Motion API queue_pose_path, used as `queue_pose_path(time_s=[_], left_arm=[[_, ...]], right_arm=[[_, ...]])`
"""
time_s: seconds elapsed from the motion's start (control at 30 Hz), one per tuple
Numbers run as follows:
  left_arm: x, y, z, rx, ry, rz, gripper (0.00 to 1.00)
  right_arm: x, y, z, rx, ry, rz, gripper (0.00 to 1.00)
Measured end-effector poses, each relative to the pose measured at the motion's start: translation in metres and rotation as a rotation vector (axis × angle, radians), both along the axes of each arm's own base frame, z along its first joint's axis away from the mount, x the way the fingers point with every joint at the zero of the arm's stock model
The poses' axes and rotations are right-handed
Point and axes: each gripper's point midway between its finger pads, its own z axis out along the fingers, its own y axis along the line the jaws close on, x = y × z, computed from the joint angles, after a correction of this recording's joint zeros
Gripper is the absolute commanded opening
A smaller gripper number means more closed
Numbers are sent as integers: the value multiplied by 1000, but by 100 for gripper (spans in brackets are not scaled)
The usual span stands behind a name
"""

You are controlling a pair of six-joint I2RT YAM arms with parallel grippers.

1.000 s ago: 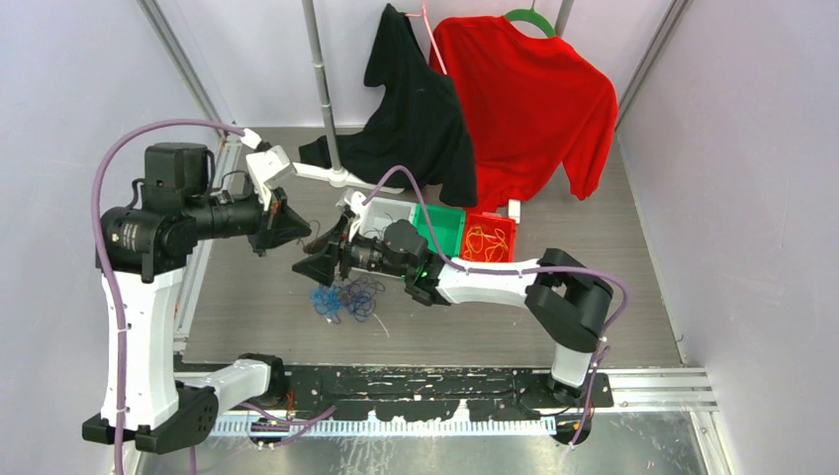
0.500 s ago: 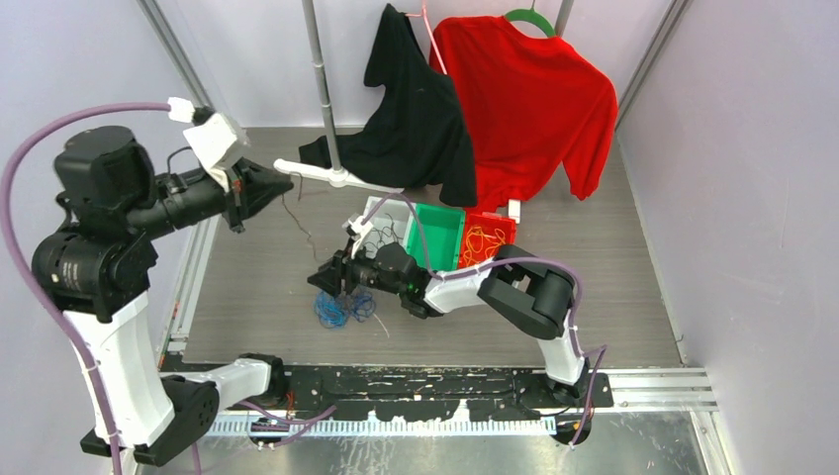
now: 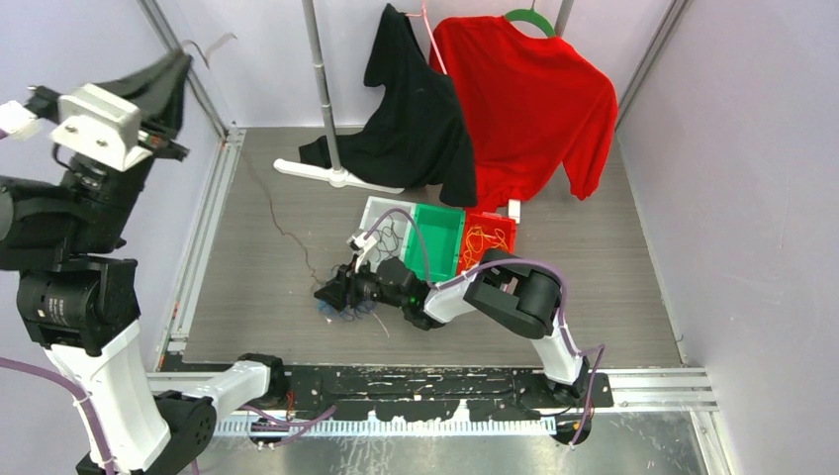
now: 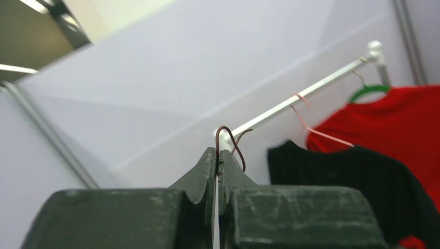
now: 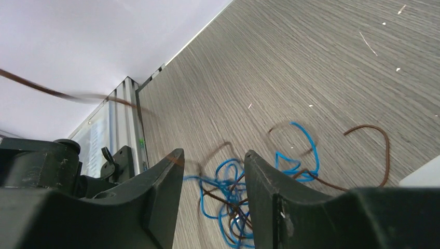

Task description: Untangle the cables

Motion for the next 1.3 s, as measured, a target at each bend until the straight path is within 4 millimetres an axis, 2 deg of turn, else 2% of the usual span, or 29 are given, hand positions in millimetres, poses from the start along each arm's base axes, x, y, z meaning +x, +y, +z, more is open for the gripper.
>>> queue_pose_path(time_s=[0.17,0.27,0.37,0.5,0.63,0.77,0.83,0.97,1.07,1.17,1.23,1.3], left_arm=[[-17,21,58,-74,-243,94,0],[-29,30,78,-114,-332,128,0],[-36,34,84,-127,-369,142,0],[-30,31,61,-108,-319,135,0],[-15,27,33,-84,-241,129,0],[0,24,15,-69,-179,129,0],[5,23,5,-62,-149,130,0],[9,22,-11,-47,-101,130,0],[8,21,-26,-31,-59,125,11],[9,14,-61,15,44,92,18],[12,6,-101,53,159,53,20],[17,-1,-154,89,299,15,21]], right_arm=[[-1,-1,-1,0,1,1,52],[-2,-2,-4,-6,4,2,53],[-3,-3,-5,-11,5,5,54],[-5,-4,5,-7,-7,15,53],[-9,-4,31,19,-44,41,34],[-8,1,62,64,-85,55,15],[-8,3,71,81,-99,58,3],[-8,5,77,88,-107,66,1],[-5,3,78,81,-109,62,1],[-2,-1,88,84,-118,61,1],[1,-5,103,102,-133,61,1],[3,-8,121,130,-151,62,1]])
